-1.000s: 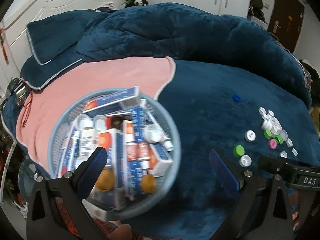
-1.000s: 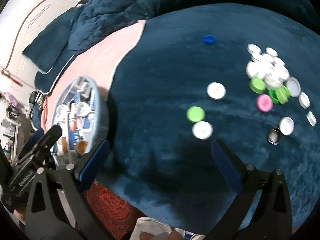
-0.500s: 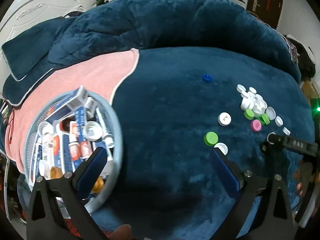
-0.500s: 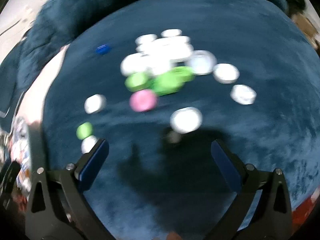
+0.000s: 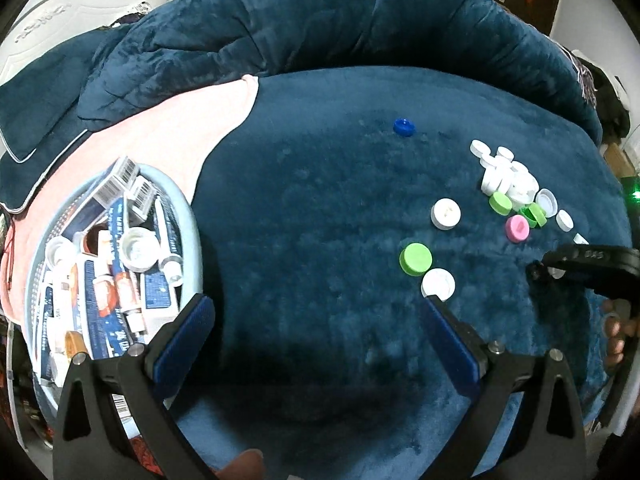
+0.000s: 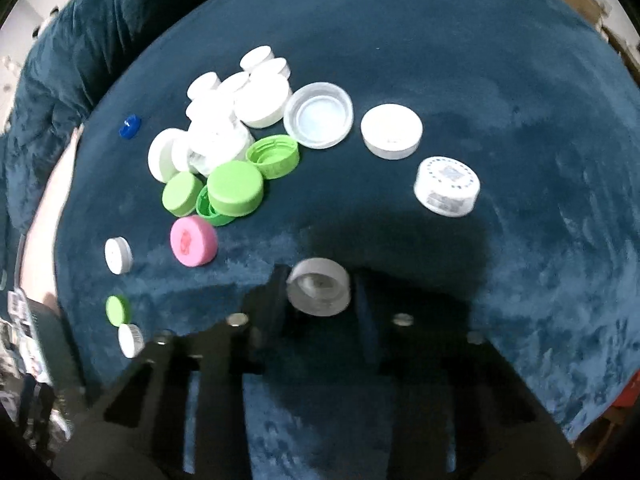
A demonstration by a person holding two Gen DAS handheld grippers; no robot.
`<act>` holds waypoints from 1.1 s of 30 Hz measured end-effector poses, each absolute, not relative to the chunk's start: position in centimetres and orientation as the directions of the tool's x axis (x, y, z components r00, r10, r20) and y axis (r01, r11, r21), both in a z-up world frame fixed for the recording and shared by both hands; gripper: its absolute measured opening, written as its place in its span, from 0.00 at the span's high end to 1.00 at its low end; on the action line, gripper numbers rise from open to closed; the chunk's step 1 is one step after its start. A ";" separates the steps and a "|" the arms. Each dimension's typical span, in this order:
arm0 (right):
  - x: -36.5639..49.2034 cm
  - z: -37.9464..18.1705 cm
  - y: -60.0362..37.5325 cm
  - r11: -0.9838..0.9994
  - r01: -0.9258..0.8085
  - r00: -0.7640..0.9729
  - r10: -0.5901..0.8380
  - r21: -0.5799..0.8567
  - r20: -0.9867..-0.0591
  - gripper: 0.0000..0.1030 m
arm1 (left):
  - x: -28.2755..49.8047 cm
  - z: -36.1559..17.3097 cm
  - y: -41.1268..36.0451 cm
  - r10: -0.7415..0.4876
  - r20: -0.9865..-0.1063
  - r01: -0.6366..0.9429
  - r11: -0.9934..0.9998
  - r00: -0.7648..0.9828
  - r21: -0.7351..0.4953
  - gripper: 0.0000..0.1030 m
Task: Organize objects
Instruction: 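Grasp a white cap with the right tool while the left tool grasps a green cap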
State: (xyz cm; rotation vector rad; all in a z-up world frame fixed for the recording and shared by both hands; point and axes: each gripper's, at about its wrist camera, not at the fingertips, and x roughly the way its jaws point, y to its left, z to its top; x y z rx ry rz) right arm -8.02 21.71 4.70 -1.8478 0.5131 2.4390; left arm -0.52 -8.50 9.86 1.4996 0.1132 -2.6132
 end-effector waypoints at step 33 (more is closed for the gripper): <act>-6.2 6.4 20.3 -0.910 -0.151 -0.275 -0.338 0.387 -0.900 0.69 | -6.2 4.4 -5.3 0.054 -0.893 0.120 -0.986 -0.447 -0.120 0.70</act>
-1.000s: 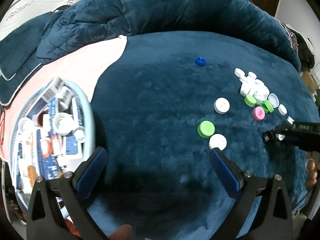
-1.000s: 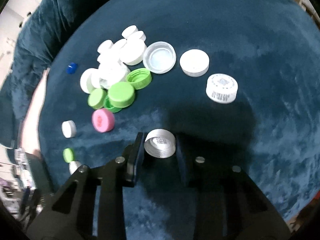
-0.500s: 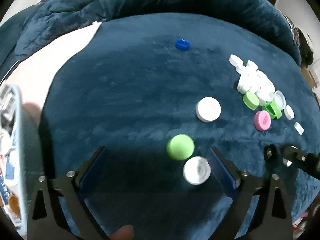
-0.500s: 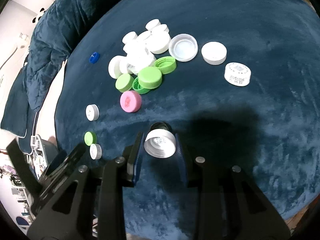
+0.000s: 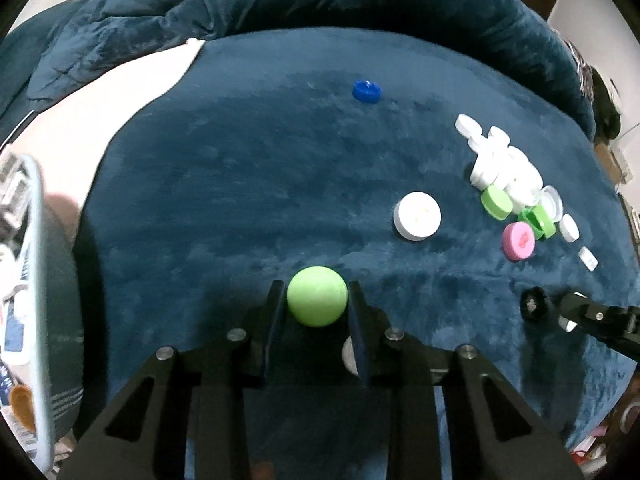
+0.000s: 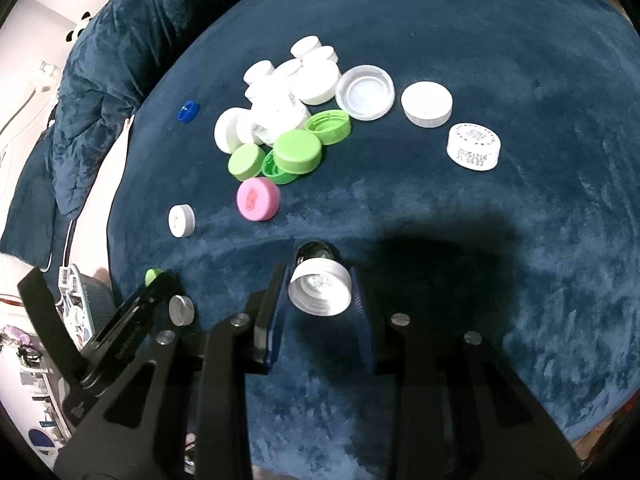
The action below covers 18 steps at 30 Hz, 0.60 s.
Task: Organize objects
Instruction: 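Grasp a white cap with the right tool while the left tool grasps a green cap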
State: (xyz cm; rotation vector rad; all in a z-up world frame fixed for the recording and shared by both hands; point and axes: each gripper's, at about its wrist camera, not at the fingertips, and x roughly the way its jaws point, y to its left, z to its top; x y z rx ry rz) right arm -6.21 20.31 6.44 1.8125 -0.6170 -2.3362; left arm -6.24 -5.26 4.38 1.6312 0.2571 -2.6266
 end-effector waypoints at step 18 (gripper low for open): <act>-5.4 10.6 12.5 -0.903 0.014 -0.285 -0.414 0.428 -0.864 0.69 | 0.1 12.4 -13.2 -0.057 -0.821 0.254 -0.961 -0.568 -0.109 0.70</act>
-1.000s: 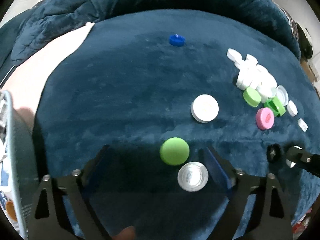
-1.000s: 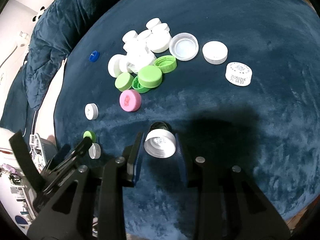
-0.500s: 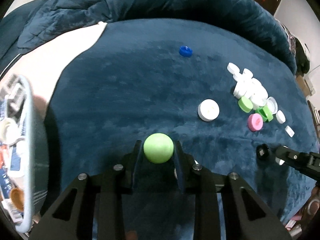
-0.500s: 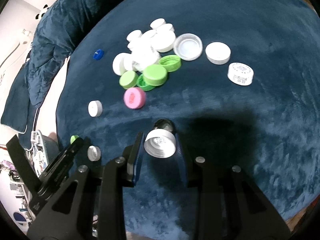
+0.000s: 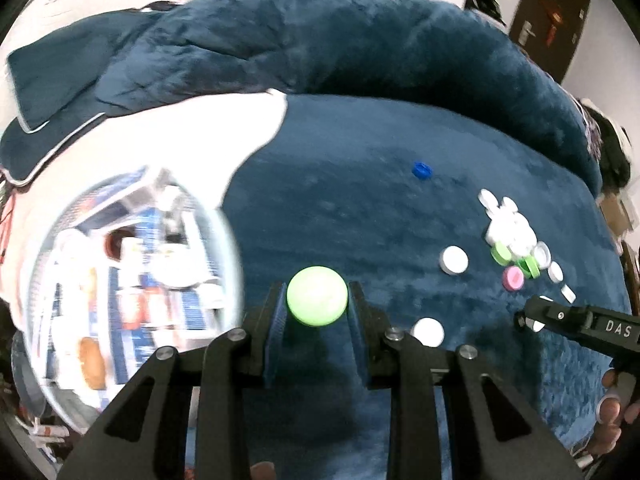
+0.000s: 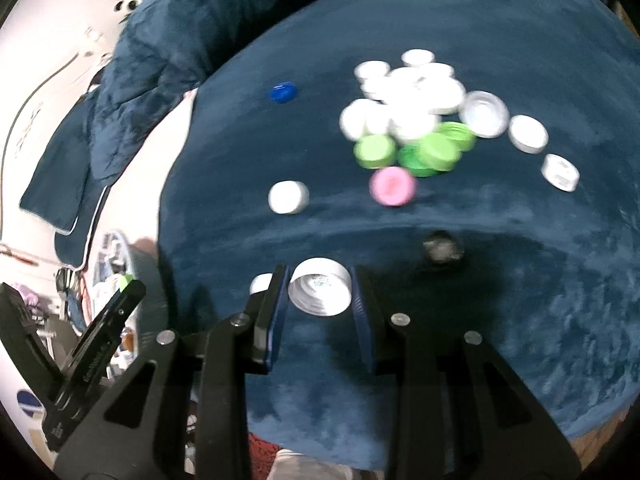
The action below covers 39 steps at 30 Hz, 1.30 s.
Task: Organize objects
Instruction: 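Grasp a white cap with the right tool while the left tool grasps a green cap, then carry both caps over the basket and open both tools to drop them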
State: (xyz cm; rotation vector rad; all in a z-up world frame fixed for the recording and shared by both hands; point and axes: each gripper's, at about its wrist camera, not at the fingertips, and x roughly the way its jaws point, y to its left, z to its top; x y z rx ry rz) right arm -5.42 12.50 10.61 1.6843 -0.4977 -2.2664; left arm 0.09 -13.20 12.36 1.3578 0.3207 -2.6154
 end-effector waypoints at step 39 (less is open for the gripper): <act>-3.5 13.9 -15.6 -0.722 0.456 -0.091 -0.619 0.520 -0.780 0.69 | 10.0 8.9 -39.4 -0.150 -0.850 0.659 -0.703 -0.505 -0.268 0.70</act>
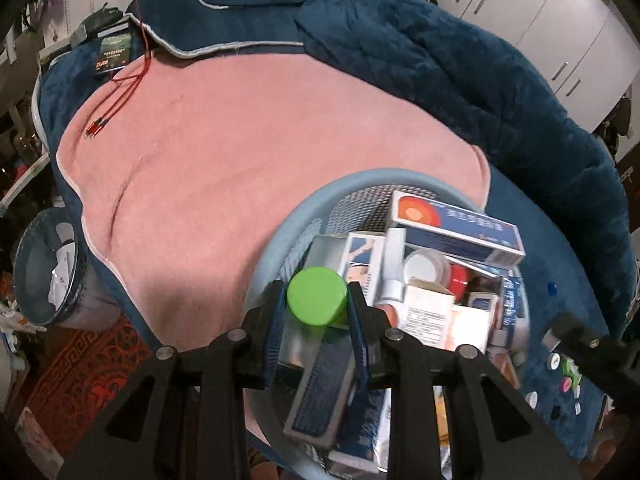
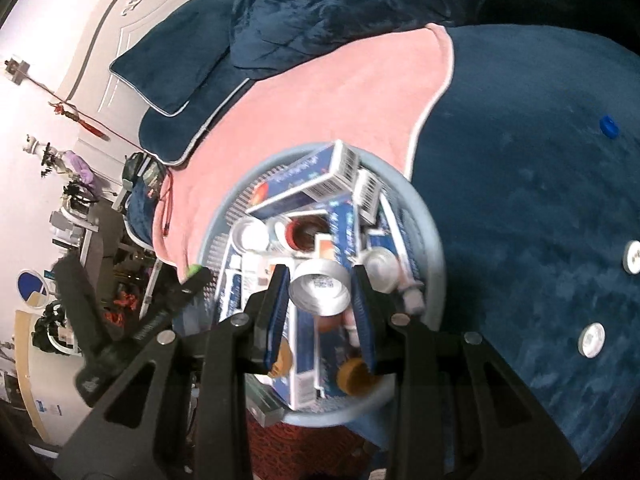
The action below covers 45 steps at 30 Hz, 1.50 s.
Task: Organize objects
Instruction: 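Carry both caps over the basket and open both tools to drop them, then grasp a black cap with the right tool while the left tool grasps a white cap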
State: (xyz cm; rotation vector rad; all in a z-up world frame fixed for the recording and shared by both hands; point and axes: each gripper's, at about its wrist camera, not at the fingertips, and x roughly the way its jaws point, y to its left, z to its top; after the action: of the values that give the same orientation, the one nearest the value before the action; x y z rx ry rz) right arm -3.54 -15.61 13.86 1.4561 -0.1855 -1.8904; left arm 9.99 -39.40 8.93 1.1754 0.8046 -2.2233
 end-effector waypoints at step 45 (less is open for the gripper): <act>-6.2 11.1 6.4 -0.937 0.236 -0.300 -0.321 0.256 -0.898 0.00 | 0.6 13.2 -16.8 -0.164 -0.815 0.297 -0.955 -0.556 -0.010 0.01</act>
State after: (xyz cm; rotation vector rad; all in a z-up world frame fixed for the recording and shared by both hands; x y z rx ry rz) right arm -6.24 6.35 11.06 1.6044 -0.1065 -2.2846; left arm 0.65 -16.76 13.16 1.3134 0.2128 -2.5525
